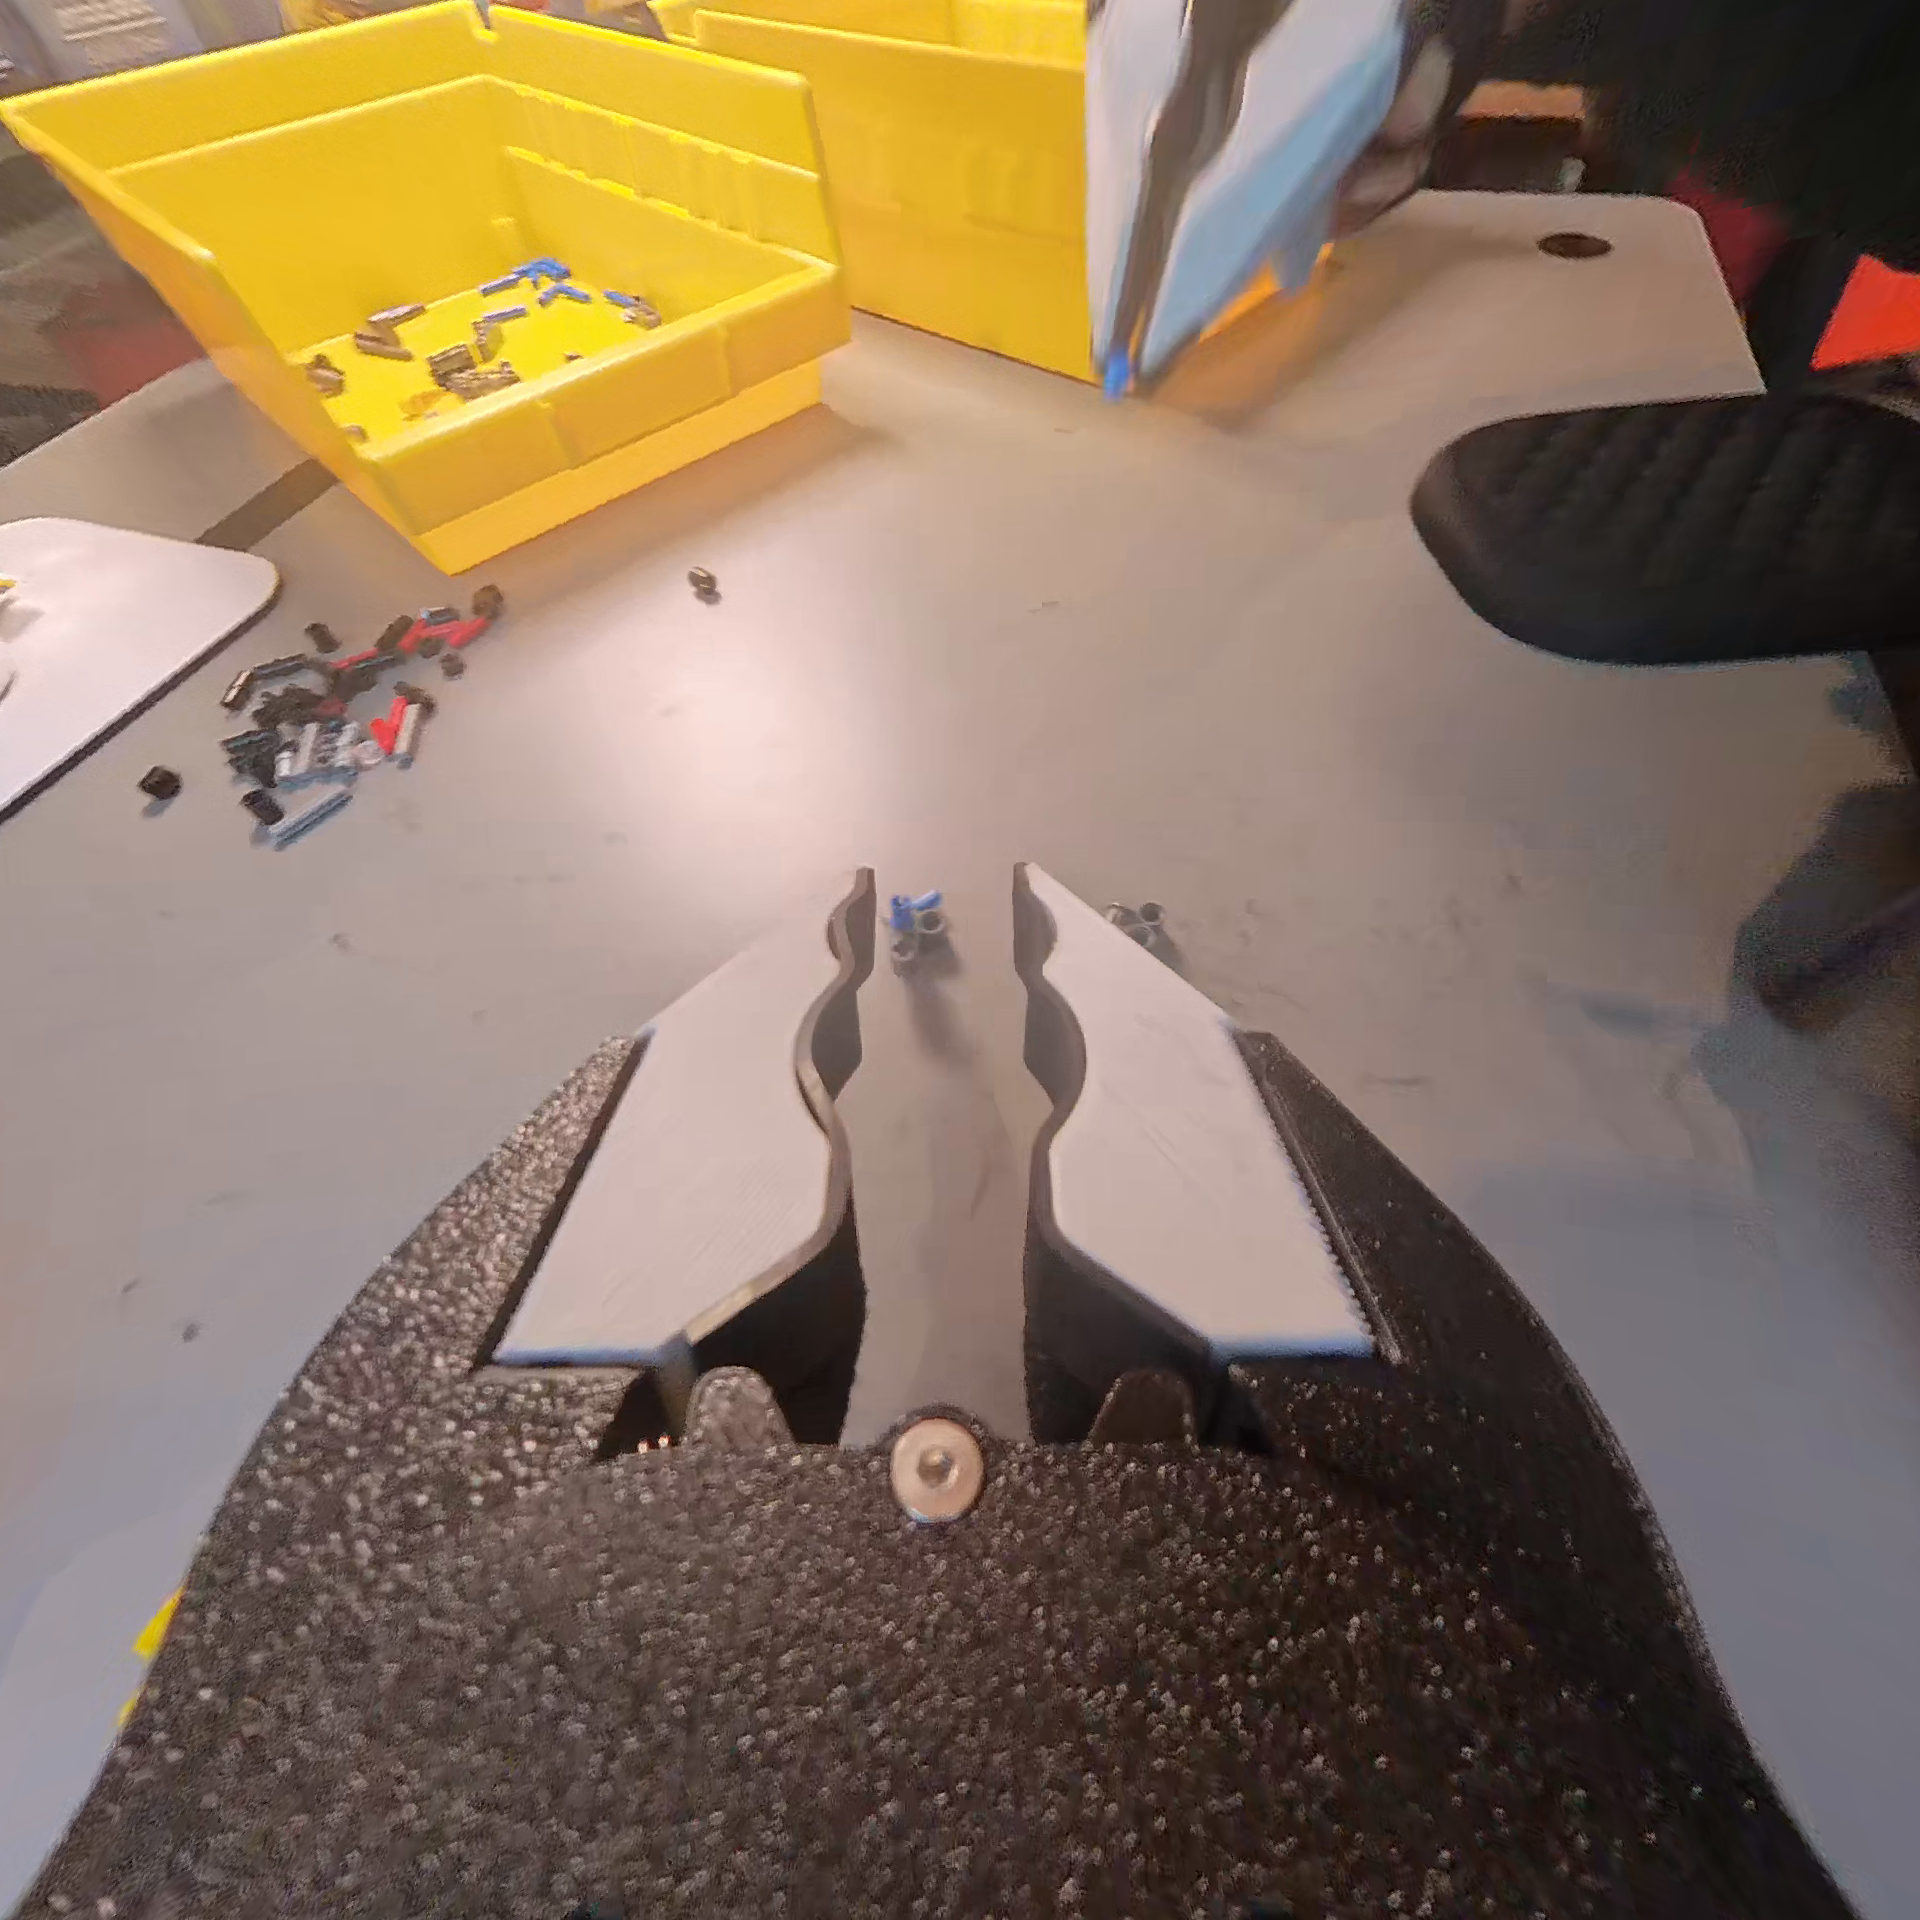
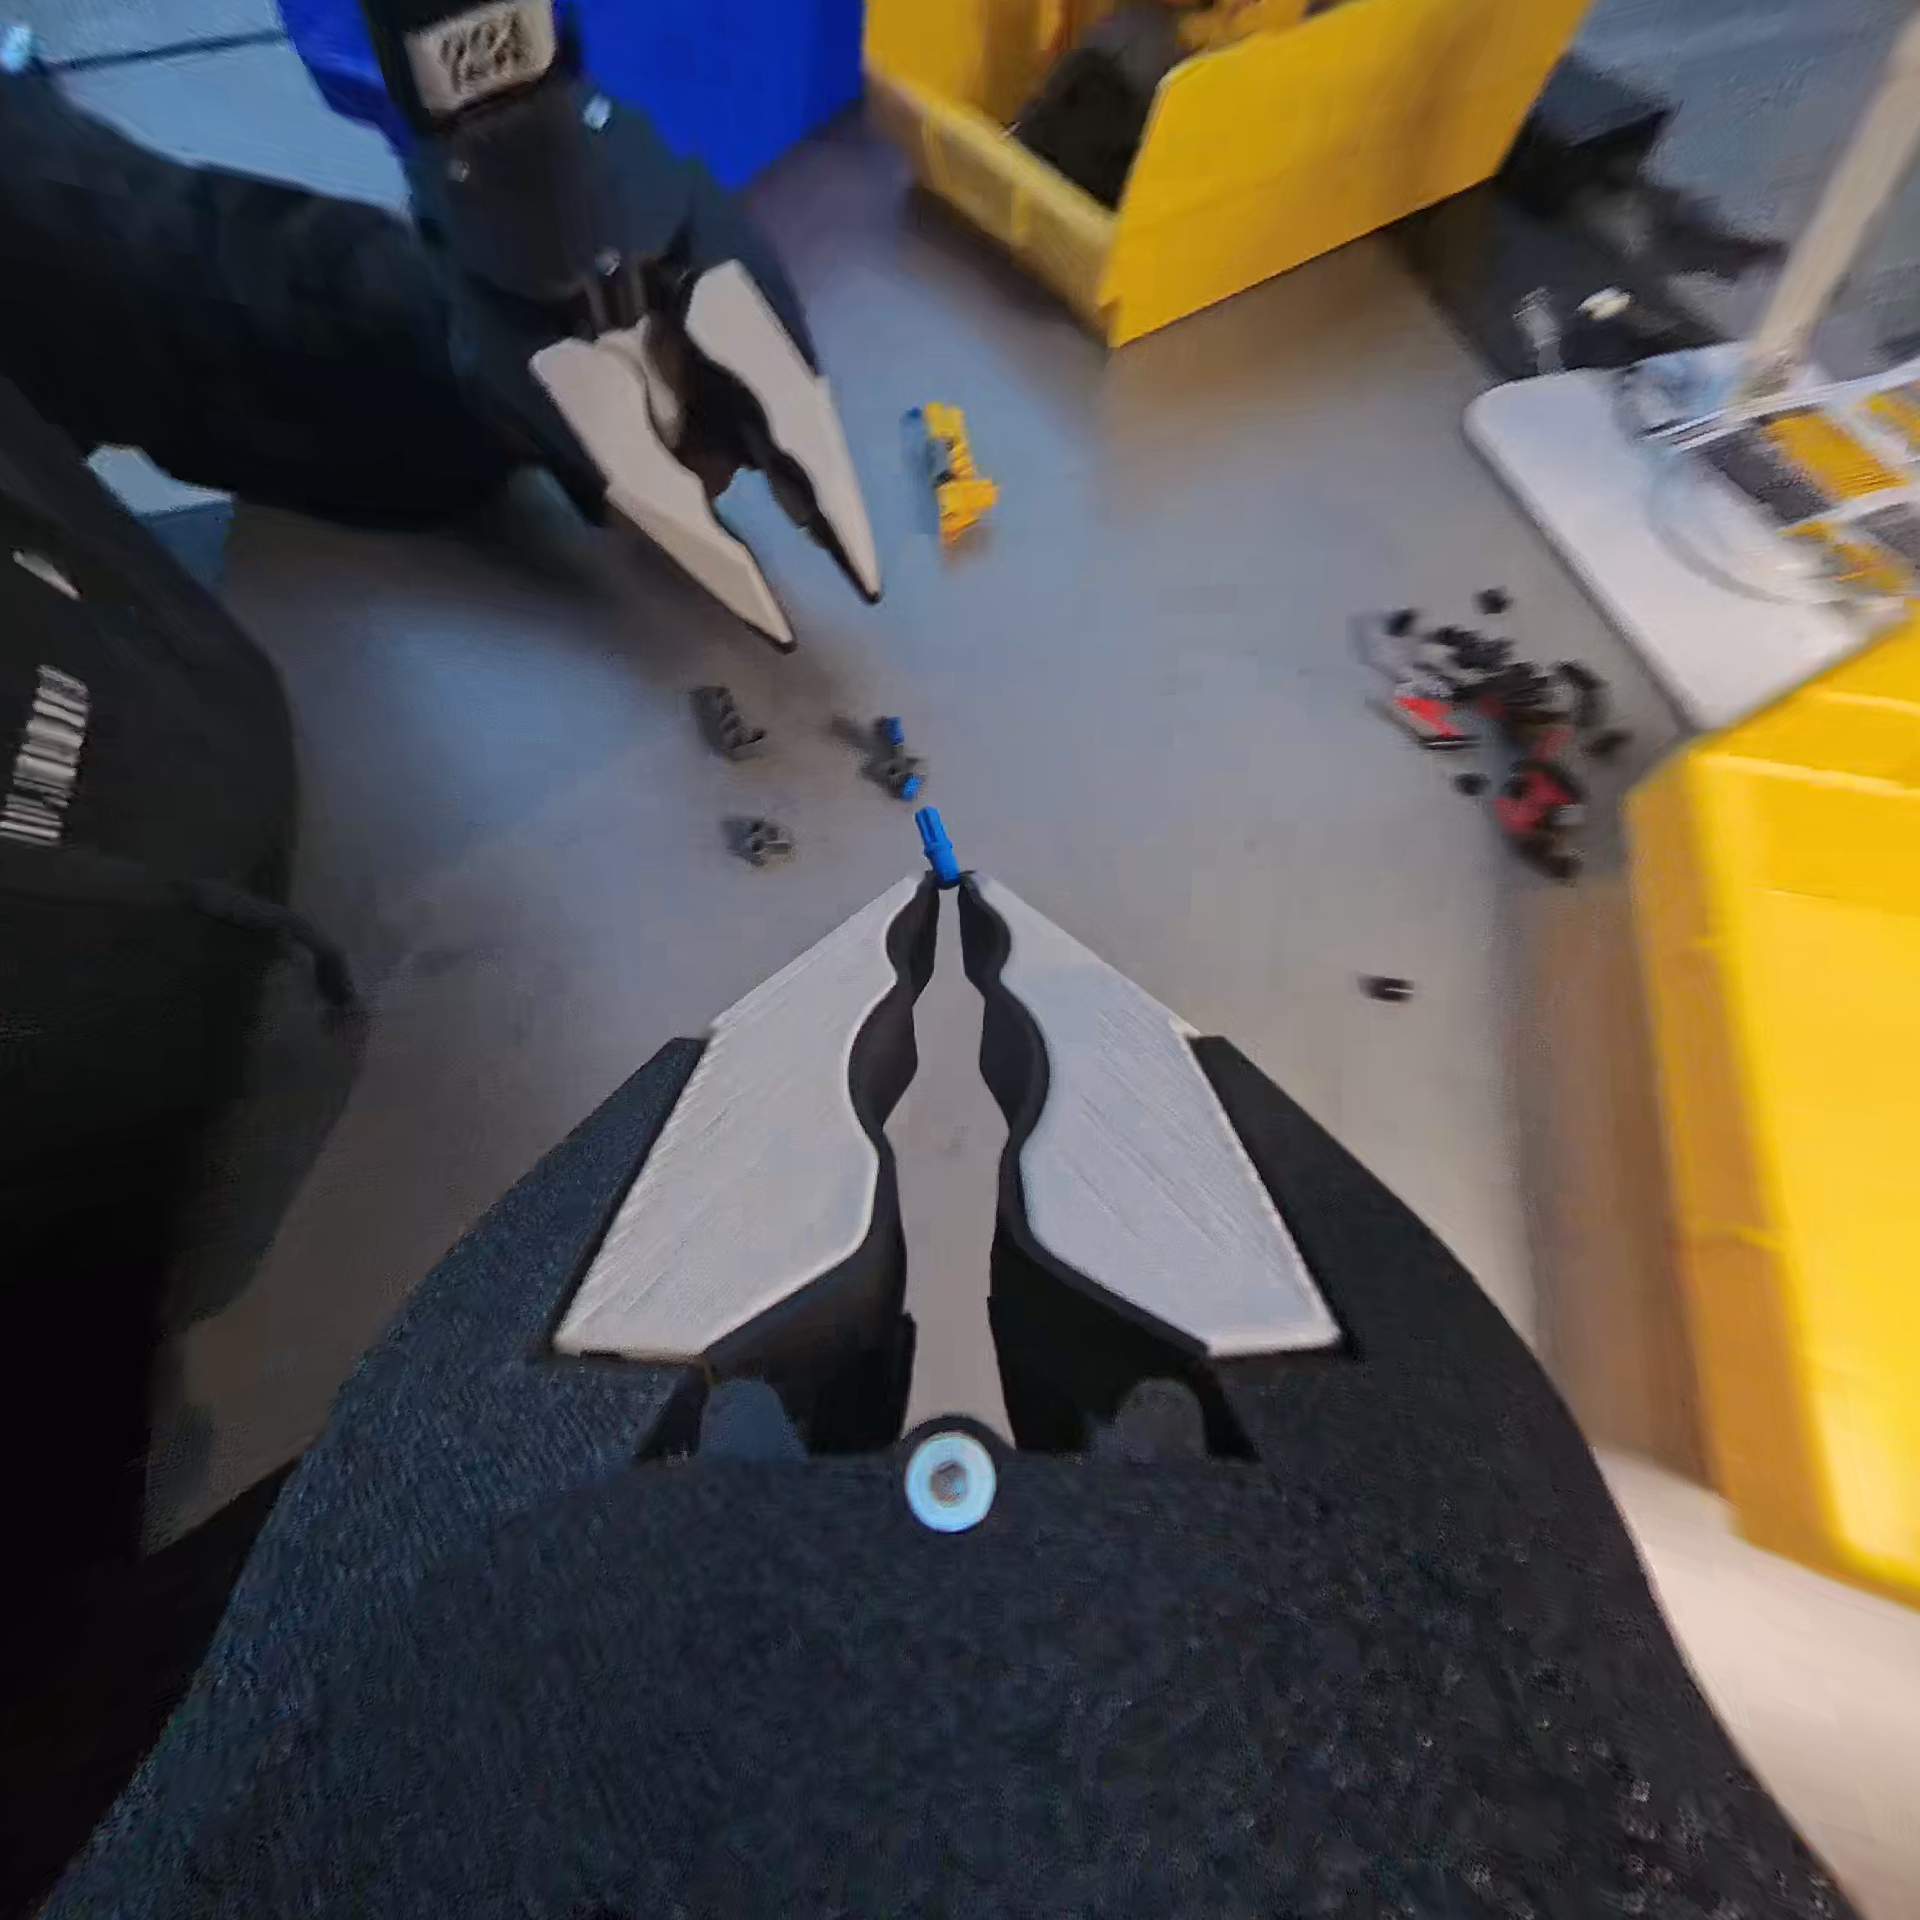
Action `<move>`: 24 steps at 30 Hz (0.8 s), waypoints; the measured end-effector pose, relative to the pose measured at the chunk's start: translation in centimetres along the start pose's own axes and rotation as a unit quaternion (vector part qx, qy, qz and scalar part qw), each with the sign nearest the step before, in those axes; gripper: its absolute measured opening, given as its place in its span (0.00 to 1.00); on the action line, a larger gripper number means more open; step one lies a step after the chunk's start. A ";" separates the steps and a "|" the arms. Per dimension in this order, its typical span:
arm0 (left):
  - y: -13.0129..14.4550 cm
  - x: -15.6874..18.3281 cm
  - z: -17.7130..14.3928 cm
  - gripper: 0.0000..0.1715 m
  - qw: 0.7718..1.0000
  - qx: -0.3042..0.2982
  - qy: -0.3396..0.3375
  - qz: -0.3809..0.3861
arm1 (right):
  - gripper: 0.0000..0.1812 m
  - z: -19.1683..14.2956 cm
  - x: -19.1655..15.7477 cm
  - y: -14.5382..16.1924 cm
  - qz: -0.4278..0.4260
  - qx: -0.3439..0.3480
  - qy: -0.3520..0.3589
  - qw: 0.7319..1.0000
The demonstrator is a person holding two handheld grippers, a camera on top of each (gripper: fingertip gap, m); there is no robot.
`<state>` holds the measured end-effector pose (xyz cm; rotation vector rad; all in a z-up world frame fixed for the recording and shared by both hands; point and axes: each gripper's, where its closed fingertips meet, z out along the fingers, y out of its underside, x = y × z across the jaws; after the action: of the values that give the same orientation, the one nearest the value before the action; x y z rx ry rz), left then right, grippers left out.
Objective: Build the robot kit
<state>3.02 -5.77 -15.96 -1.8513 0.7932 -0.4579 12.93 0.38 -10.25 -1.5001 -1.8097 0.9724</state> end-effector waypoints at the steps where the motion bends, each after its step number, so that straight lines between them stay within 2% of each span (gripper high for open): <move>1: 0.1 0.7 0.1 0.14 1.000 -0.007 0.011 0.015 | 0.02 2.2 -2.0 1.0 0.003 -0.016 -0.022 1.000; 4: 1.0 2.5 0.8 0.13 0.997 -0.045 0.031 0.061 | 0.02 6.6 -5.4 3.7 0.015 -0.055 -0.043 0.997; 9: 2.7 4.5 2.0 0.13 0.988 -0.107 0.059 0.092 | 0.02 9.2 -5.9 5.4 0.019 -0.074 -0.024 0.997; 13: 1.8 5.5 2.4 0.12 0.988 -0.091 0.072 0.099 | 0.02 9.7 -7.0 3.6 0.012 -0.048 -0.048 0.998; 17: 1.2 5.6 2.2 0.02 0.990 -0.076 0.071 0.100 | 0.02 9.9 -7.4 2.6 0.003 -0.034 -0.061 0.998; 21: 0.7 5.5 1.9 0.02 0.991 -0.061 0.073 0.095 | 0.02 9.8 -7.5 2.0 -0.001 -0.015 -0.065 0.998; 24: -0.2 5.9 1.4 0.01 0.992 -0.031 0.095 0.080 | 0.02 9.2 -7.8 1.2 -0.037 0.021 -0.072 0.996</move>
<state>8.14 -8.95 -16.63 -1.8021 1.0860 -0.5167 7.63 -8.65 -16.31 -1.3579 -1.9180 1.0999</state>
